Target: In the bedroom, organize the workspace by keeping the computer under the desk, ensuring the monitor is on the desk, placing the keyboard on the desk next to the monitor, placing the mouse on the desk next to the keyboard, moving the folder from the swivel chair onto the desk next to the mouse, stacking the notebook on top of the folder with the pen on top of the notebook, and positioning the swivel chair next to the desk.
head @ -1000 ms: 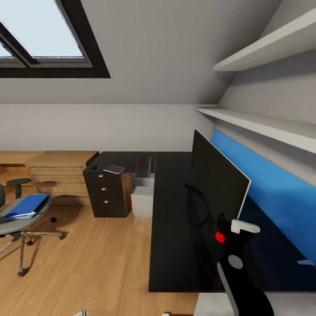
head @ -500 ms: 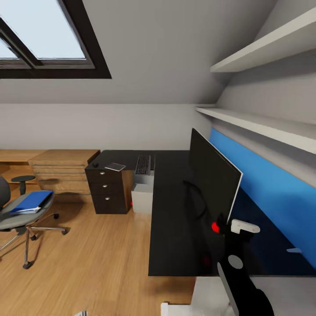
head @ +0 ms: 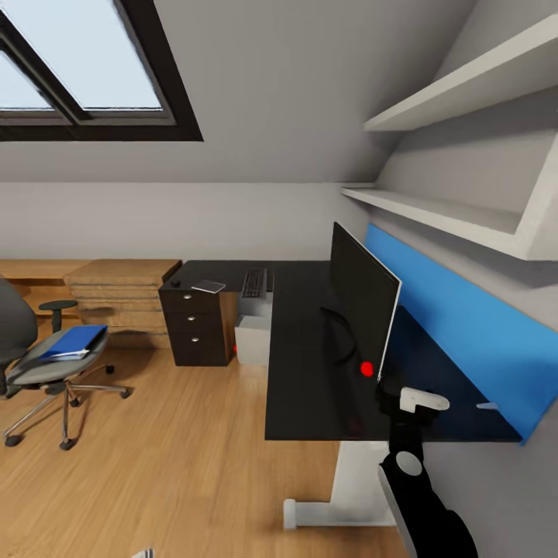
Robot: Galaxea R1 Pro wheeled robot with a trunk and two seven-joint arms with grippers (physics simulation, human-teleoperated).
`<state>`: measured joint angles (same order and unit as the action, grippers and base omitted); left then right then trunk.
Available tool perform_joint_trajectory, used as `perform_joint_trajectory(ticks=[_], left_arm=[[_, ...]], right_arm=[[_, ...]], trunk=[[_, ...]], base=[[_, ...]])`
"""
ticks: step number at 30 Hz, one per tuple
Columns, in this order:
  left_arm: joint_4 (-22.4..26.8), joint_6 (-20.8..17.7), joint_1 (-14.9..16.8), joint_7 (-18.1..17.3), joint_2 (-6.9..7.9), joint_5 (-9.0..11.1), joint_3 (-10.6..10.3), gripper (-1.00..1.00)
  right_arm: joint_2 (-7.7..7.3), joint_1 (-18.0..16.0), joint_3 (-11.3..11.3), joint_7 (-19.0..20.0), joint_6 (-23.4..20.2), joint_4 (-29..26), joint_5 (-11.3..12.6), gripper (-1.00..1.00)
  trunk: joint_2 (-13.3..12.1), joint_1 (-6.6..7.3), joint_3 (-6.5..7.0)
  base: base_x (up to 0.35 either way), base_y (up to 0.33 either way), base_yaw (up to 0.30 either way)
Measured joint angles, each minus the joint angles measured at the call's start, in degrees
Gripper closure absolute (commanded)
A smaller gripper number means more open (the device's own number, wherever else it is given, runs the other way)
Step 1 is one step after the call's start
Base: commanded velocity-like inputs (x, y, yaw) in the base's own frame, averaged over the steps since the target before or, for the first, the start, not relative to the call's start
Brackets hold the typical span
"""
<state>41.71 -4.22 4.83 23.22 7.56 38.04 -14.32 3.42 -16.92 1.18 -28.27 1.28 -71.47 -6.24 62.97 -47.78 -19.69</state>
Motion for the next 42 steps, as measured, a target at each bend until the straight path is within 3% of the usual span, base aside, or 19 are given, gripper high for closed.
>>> perform_joint_trajectory(ticks=[21,23,31,41,42], left_arm=[[-0.97,0.00,-0.01,0.00,-0.05,-0.17,0.01,-1.00],[-0.96,0.00,0.02,0.00,-0.03,-0.17,0.01,-1.00],[-0.97,0.00,0.02,0.00,-0.08,-0.18,0.01,-1.00],[-0.82,0.00,0.02,0.00,-0.15,-0.11,0.00,-1.00],[-0.80,0.00,0.02,0.00,-0.33,-0.09,0.01,-1.00]], right_arm=[[0.08,0.00,0.27,-0.12,0.15,1.06,0.20,-1.00],[0.04,0.01,0.35,-0.01,1.32,5.48,0.33,-1.00],[0.35,0.10,0.25,-0.05,6.16,11.06,0.41,-1.00],[2.35,0.37,0.17,-0.02,7.65,20.50,0.72,-1.00],[2.69,0.46,0.20,0.08,10.76,25.31,0.90,-1.00]], trunk=[[0.00,0.00,0.00],[0.00,0.00,-0.01],[0.00,0.01,0.00],[0.00,0.03,0.00],[-0.39,0.25,0.16]], base=[[-0.335,0.000,0.000],[-0.335,0.000,0.000],[-0.286,0.000,0.000],[-0.048,0.000,0.000],[-0.004,0.000,0.000]])
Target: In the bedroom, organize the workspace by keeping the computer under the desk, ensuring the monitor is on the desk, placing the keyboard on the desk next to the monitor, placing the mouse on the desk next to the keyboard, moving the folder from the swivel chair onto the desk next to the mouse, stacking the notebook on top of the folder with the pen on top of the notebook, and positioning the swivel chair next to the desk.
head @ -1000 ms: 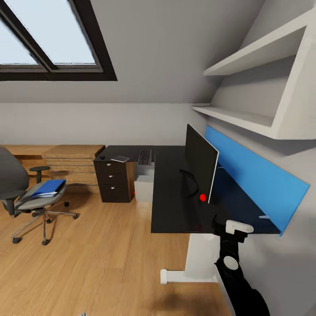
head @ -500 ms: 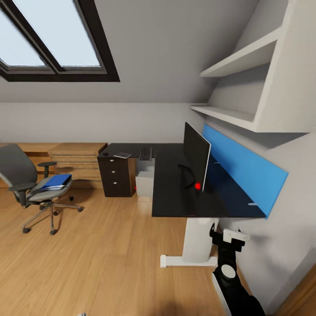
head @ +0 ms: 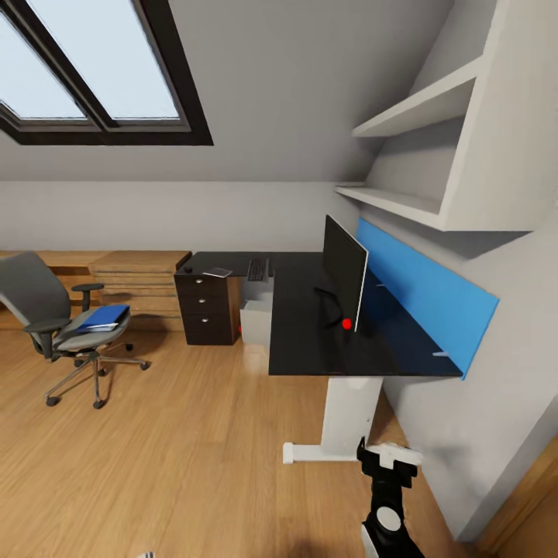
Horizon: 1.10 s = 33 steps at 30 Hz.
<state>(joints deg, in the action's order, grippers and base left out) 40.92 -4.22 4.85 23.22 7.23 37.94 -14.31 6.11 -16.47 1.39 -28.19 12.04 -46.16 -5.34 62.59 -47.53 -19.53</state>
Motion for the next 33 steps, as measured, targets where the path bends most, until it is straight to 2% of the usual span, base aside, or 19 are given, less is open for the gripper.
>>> perform_joint_trajectory(ticks=[4,5,8,9,12,13,14,19,23,28,31,33], left_arm=[[0.00,-0.04,0.00,0.00,-0.16,0.00,0.00,-1.00],[0.00,-0.06,0.00,0.00,-0.21,0.00,0.00,-1.00],[0.00,-0.07,-0.01,0.00,-0.26,0.00,0.00,-1.00],[-0.10,-0.11,-0.01,0.00,-0.59,0.05,0.00,-1.00],[-0.31,-0.13,-0.03,0.00,-1.06,0.10,0.00,-1.00],[-0.71,-0.11,-0.04,0.00,-1.46,0.12,0.01,-1.00],[-4.08,-0.04,-0.06,-0.22,-3.47,0.27,0.05,-1.00],[-5.31,0.05,-0.06,-2.06,-4.32,0.08,0.08,-1.00],[-5.59,0.29,-0.06,-3.89,-4.43,-0.09,0.09,-1.00],[-5.79,3.70,-0.05,-4.43,-4.35,-0.22,0.07,-1.00],[-6.15,5.54,-0.06,-4.44,-4.40,-1.76,-0.68,-1.00],[-6.27,6.03,-0.06,-4.37,-4.50,-3.62,-1.33,-1.00]], right_arm=[[0.10,0.02,0.11,0.25,4.33,6.51,-0.16,-1.00],[0.10,0.02,0.11,0.38,6.77,9.62,-0.17,-1.00],[0.07,0.04,0.12,0.49,10.60,14.04,-0.26,-1.00],[-0.07,0.06,0.04,0.55,16.86,20.38,-0.26,-1.00],[-0.14,0.02,0.06,0.67,19.33,24.12,-0.40,-1.00],[-0.17,0.04,0.04,0.88,20.57,26.09,-0.39,-1.00],[-0.20,0.08,-0.22,2.55,24.22,31.19,-0.08,-1.00],[0.02,0.03,-0.27,5.04,24.77,32.54,-0.11,-1.00],[0.16,-0.01,-0.33,6.43,24.82,33.20,-0.07,-1.00],[0.20,-0.02,-0.34,6.85,24.81,33.85,-0.07,-1.00],[0.21,-0.02,-0.31,7.00,24.78,34.01,-0.07,-1.00],[0.21,-0.02,-0.19,7.09,24.85,34.09,-0.10,-1.00]], trunk=[[-1.60,0.88,0.73],[-2.00,1.10,0.90],[-3.21,1.76,1.45],[-3.61,1.98,1.62],[-4.81,2.64,2.17],[-5.22,2.86,2.34],[-5.62,3.08,2.50],[-7.62,4.18,3.34],[-7.64,4.18,3.26],[-7.64,4.19,3.06],[-7.64,4.21,2.88],[-7.64,4.21,2.79]], base=[[-0.002,0.000,0.000],[0.000,0.000,0.000],[0.000,0.000,0.000],[0.000,0.000,0.000],[0.000,0.000,0.000],[0.000,0.000,0.080],[0.000,0.000,0.113],[0.000,0.000,0.195],[0.000,0.000,0.240],[0.020,0.018,0.238],[0.152,0.152,0.177],[0.195,0.208,0.091]])
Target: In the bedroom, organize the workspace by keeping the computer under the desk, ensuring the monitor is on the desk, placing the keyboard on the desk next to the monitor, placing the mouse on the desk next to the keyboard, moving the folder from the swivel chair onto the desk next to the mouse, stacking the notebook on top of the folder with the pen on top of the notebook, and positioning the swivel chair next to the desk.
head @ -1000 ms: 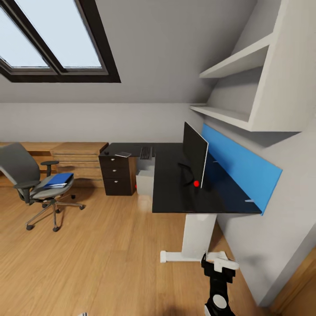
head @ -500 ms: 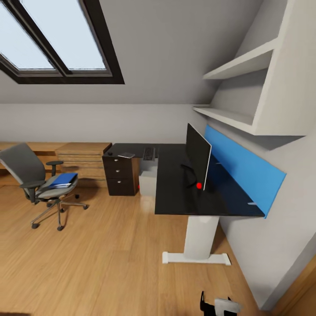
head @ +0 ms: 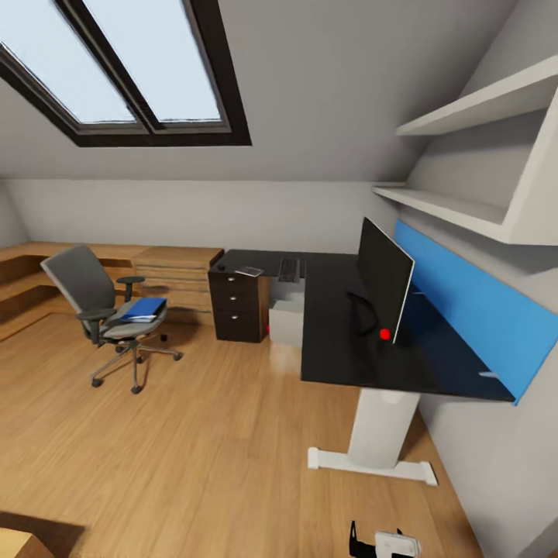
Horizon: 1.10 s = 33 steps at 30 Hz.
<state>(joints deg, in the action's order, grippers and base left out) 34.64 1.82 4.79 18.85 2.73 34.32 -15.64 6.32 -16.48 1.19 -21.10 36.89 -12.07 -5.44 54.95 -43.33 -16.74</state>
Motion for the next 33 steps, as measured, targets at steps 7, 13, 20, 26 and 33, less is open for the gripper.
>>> perform_joint_trajectory(ticks=[7,13,20,26,33], left_arm=[[-0.11,0.58,0.00,0.22,-0.22,-4.19,-0.47,-1.00],[-0.12,0.64,0.00,0.25,-0.26,-4.71,-0.54,-1.00],[-0.12,0.65,0.01,0.25,-0.26,-4.76,-0.57,-1.00],[-0.13,0.65,0.01,0.24,-0.33,-4.77,-0.58,-1.00],[-0.13,0.65,0.01,0.24,-0.35,-4.77,-0.58,-1.00]], right_arm=[[-0.27,0.02,0.13,3.98,0.17,0.37,-0.35,-1.00],[-0.38,0.01,0.17,6.06,0.18,1.30,-0.41,-1.00],[-0.15,0.01,0.19,6.44,0.24,1.83,-0.32,-1.00],[0.02,0.03,0.11,6.48,0.73,1.89,-0.14,-1.00],[0.17,0.03,0.12,6.50,1.60,1.97,-0.06,-1.00]], trunk=[[0.00,0.00,-0.10],[0.00,0.00,-0.11],[0.00,0.00,-0.11],[0.00,0.00,0.06],[0.00,0.00,0.14]], base=[[0.217,0.248,0.030],[0.227,0.266,0.004],[0.228,0.268,-0.001],[0.228,0.268,-0.133],[0.228,0.268,-0.208]])
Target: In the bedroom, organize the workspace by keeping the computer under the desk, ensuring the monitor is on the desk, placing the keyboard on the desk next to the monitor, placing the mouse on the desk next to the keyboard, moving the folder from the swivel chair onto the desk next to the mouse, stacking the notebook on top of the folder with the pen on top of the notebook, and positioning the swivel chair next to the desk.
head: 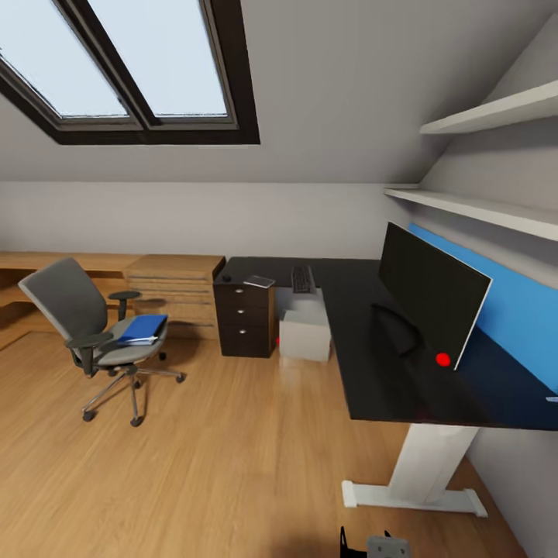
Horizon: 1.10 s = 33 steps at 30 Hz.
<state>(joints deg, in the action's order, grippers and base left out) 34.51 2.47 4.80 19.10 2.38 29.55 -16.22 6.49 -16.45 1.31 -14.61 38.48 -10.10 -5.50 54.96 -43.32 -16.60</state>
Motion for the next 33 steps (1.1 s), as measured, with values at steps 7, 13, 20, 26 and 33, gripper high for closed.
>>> perform_joint_trajectory(ticks=[7,13,20,26,33], left_arm=[[0.01,0.00,0.00,-0.01,0.00,0.00,0.06,-1.00],[0.01,0.00,-0.01,-0.08,0.02,0.00,0.09,-1.00],[0.01,0.00,0.00,-0.08,0.01,0.00,0.08,-1.00],[0.01,0.00,-0.01,-0.08,0.07,-0.06,0.02,-1.00],[0.01,0.00,0.02,-0.09,0.07,-0.09,0.00,-1.00]], right_arm=[[0.01,-0.01,0.03,0.00,0.02,0.00,-0.03,-1.00],[0.02,-0.02,0.06,0.00,-0.01,0.03,-0.05,-1.00],[0.01,-0.02,0.11,0.07,-0.01,0.04,-0.16,-1.00],[0.01,-0.02,0.14,0.09,-0.02,0.04,-0.24,-1.00],[0.01,-0.02,0.14,0.09,-0.08,0.07,-0.25,-1.00]], trunk=[[0.00,0.00,0.00],[0.00,0.00,0.00],[0.00,0.00,0.00],[0.00,0.00,0.00],[0.00,0.01,0.00]], base=[[0.228,0.268,-0.022],[0.228,0.268,0.000],[0.238,0.263,0.000],[0.258,0.244,0.000],[0.283,0.216,0.000]])
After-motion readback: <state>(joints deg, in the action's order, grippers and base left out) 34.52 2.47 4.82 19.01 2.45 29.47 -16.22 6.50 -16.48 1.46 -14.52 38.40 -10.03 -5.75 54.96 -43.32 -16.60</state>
